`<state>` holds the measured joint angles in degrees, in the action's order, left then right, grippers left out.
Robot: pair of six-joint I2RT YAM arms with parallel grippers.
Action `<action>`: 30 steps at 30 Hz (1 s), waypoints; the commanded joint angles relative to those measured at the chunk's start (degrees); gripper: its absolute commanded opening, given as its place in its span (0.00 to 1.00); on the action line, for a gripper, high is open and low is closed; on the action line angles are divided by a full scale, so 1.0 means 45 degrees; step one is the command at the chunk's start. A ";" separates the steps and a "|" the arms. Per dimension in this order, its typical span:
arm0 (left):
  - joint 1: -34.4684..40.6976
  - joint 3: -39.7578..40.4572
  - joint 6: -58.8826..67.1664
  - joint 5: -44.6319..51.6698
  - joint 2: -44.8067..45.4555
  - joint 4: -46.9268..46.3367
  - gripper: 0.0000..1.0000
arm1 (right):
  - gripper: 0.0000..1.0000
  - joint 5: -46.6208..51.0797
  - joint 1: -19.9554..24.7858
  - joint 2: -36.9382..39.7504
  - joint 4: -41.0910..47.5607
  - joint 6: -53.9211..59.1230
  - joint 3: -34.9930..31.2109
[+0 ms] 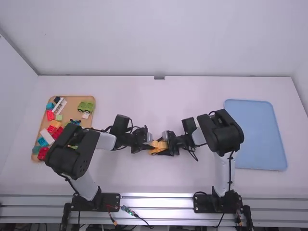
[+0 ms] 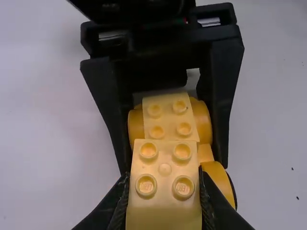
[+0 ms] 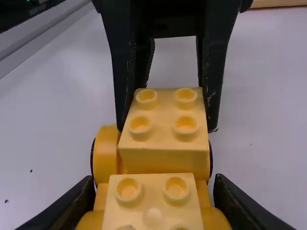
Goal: Assemble lego blocks to make yellow taxi
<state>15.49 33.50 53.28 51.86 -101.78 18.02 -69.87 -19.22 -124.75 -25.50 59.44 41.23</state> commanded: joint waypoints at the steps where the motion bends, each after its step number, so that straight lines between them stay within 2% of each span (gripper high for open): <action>1: 0.0083 0.0058 -0.0461 0.0379 -0.0151 0.0000 0.02 | 0.38 0.0223 0.0010 -0.0189 0.0005 0.0039 0.0112; 5: 0.0087 0.0053 -0.0461 0.0374 -0.0151 0.0058 0.02 | 0.37 0.0869 0.0029 -0.0189 -0.0967 -0.1472 0.0039; 8: 0.0087 0.0053 -0.0461 0.0374 -0.0151 0.0121 0.02 | 0.34 0.0865 -0.0102 -0.0189 -0.1787 -0.1671 -0.0238; 12: 0.0083 0.0058 -0.0641 0.0316 -0.0151 0.0423 0.02 | 0.34 0.1467 -0.0053 -0.0189 -0.3468 -0.3172 -0.0695; 17: 0.0083 0.0063 -0.0646 0.0233 -0.0155 0.1010 0.02 | 0.34 0.1603 -0.0053 -0.0189 -0.4648 -0.3259 -0.1268; 20: 0.0083 0.0272 -0.0631 0.0228 -0.0155 0.0675 0.02 | 0.35 0.1583 -0.0049 -0.0189 -0.4707 -0.3264 -0.1336; 24: 0.0087 0.1282 0.0636 0.0277 -0.0442 -0.1564 0.02 | 0.35 0.1535 -0.0053 -0.0189 -0.4158 -0.3264 -0.1044; 30: 0.0083 0.1749 0.0894 0.0733 -0.1365 -0.1710 0.02 | 0.35 0.1540 -0.0073 -0.0189 -0.3701 -0.3220 -0.0806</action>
<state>15.35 40.91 55.48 52.29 -105.89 10.15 -63.90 -19.07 -124.75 -43.07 45.69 37.19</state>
